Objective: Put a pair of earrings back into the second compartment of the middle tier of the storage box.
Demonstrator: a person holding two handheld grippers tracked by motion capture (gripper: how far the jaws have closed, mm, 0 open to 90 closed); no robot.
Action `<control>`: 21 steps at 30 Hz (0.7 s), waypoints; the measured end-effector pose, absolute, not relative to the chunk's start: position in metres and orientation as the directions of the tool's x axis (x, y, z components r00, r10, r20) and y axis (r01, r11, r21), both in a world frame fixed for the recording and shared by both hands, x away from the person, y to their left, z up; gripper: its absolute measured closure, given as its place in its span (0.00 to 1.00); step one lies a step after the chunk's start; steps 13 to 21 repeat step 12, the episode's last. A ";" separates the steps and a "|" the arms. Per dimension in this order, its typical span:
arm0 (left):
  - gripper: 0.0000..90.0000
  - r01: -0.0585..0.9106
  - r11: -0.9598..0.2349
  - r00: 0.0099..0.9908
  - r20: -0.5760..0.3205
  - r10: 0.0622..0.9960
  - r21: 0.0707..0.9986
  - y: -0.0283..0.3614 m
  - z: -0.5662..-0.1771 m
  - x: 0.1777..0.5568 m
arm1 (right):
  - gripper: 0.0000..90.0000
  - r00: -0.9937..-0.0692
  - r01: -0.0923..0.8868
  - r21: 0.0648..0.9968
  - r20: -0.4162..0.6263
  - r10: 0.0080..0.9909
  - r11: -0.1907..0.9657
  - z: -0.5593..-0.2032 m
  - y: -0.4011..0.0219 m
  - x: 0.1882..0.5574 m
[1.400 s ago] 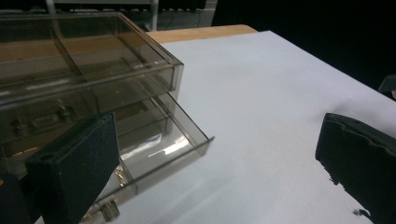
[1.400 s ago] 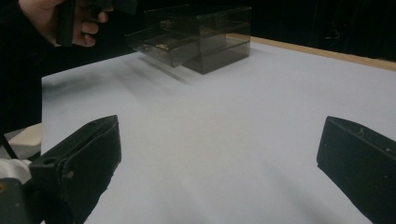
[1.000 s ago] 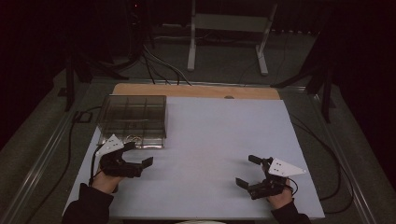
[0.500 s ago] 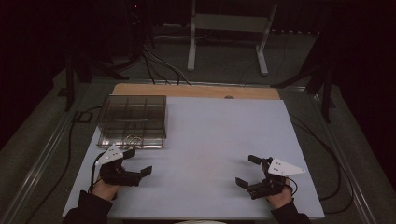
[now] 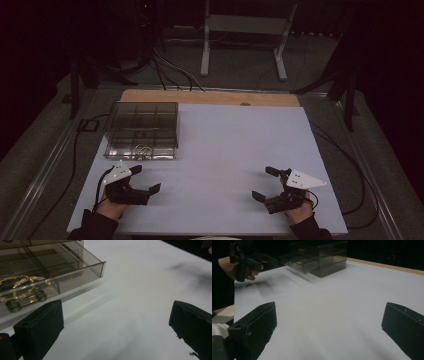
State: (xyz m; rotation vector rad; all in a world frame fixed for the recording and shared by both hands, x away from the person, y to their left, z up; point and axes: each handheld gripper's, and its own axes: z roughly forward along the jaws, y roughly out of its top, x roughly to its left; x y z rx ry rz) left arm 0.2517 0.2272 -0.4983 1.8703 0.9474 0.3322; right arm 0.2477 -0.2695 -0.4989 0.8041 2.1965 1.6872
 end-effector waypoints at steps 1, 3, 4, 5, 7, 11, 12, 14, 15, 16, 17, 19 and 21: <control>0.01 0.465 -0.223 0.657 -0.165 0.735 0.857 0.228 -0.499 0.251 | 0.00 -0.814 0.270 0.947 0.128 0.566 0.173 -0.499 -0.270 0.248; 0.01 0.462 -0.230 0.659 -0.157 0.736 0.857 0.230 -0.500 0.249 | 0.00 -0.814 0.268 0.948 0.128 0.567 0.171 -0.499 -0.270 0.248; 0.01 0.459 -0.235 0.661 -0.152 0.735 0.857 0.230 -0.501 0.248 | 0.00 -0.815 0.267 0.948 0.127 0.566 0.172 -0.499 -0.270 0.248; 0.01 0.456 -0.235 0.659 -0.148 0.737 0.858 0.231 -0.501 0.248 | 0.00 -0.815 0.268 0.948 0.127 0.566 0.173 -0.499 -0.270 0.248; 0.01 0.455 -0.228 0.652 -0.148 0.744 0.861 0.232 -0.502 0.247 | 0.00 -0.814 0.269 0.947 0.127 0.567 0.174 -0.499 -0.270 0.248; 0.01 0.463 -0.230 0.646 -0.149 0.749 0.856 0.232 -0.503 0.248 | 0.00 -0.814 0.266 0.948 0.124 0.568 0.174 -0.499 -0.270 0.248; 0.01 0.463 -0.230 0.646 -0.149 0.749 0.856 0.232 -0.503 0.248 | 0.00 -0.814 0.266 0.948 0.124 0.568 0.174 -0.499 -0.270 0.248; 0.01 0.463 -0.230 0.646 -0.149 0.749 0.856 0.232 -0.503 0.248 | 0.00 -0.814 0.266 0.948 0.124 0.568 0.174 -0.499 -0.270 0.248; 0.01 0.463 -0.230 0.646 -0.149 0.749 0.856 0.232 -0.503 0.248 | 0.00 -0.814 0.266 0.948 0.124 0.568 0.174 -0.499 -0.270 0.248; 0.01 0.463 -0.230 0.646 -0.149 0.749 0.856 0.232 -0.503 0.248 | 0.00 -0.814 0.266 0.948 0.124 0.568 0.174 -0.499 -0.270 0.248; 0.01 0.463 -0.230 0.646 -0.149 0.749 0.856 0.232 -0.503 0.248 | 0.00 -0.814 0.266 0.948 0.124 0.568 0.174 -0.499 -0.270 0.248; 0.01 0.463 -0.230 0.646 -0.149 0.749 0.856 0.232 -0.503 0.248 | 0.00 -0.814 0.266 0.948 0.124 0.568 0.174 -0.499 -0.270 0.248; 0.01 0.463 -0.230 0.646 -0.149 0.749 0.856 0.232 -0.503 0.248 | 0.00 -0.814 0.266 0.948 0.124 0.568 0.174 -0.499 -0.270 0.248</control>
